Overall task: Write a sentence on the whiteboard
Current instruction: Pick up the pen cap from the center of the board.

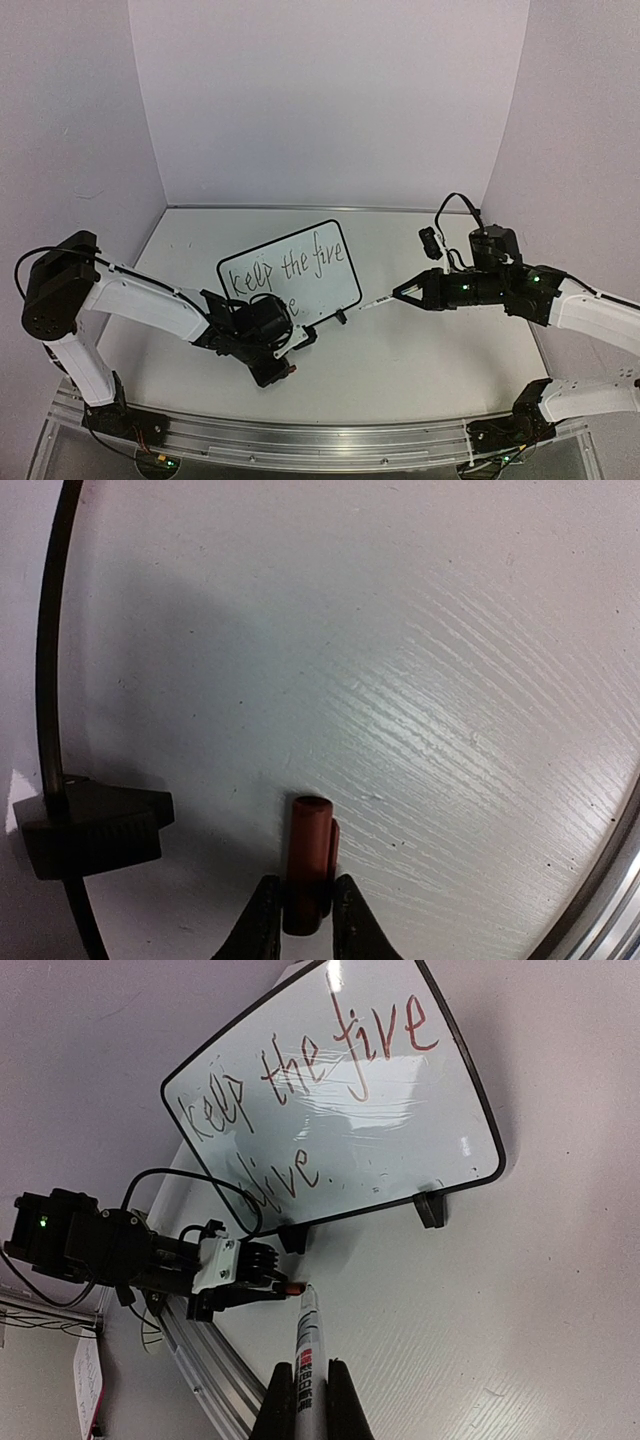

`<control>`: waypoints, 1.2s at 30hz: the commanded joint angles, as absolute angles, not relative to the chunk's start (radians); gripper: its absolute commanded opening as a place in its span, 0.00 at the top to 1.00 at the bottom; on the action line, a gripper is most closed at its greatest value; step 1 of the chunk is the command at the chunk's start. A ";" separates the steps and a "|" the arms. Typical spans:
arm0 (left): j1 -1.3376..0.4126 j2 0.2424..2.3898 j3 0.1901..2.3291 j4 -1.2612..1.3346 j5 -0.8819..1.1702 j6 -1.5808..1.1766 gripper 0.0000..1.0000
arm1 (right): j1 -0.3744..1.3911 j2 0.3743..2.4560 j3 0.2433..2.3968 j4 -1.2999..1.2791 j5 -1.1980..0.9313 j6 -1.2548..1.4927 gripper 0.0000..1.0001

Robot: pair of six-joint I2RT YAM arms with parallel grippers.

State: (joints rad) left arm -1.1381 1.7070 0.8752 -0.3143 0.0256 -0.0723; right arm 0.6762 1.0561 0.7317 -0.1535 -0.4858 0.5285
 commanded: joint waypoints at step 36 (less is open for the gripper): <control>-1.136 1.391 0.783 -0.064 0.287 -0.167 1.00 | 0.701 1.305 0.770 0.109 -0.916 0.729 1.00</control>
State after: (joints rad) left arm -1.1381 1.4361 0.7827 -0.1160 0.2558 -0.1470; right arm 0.6882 1.2847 0.7413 0.0573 -0.8876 0.7082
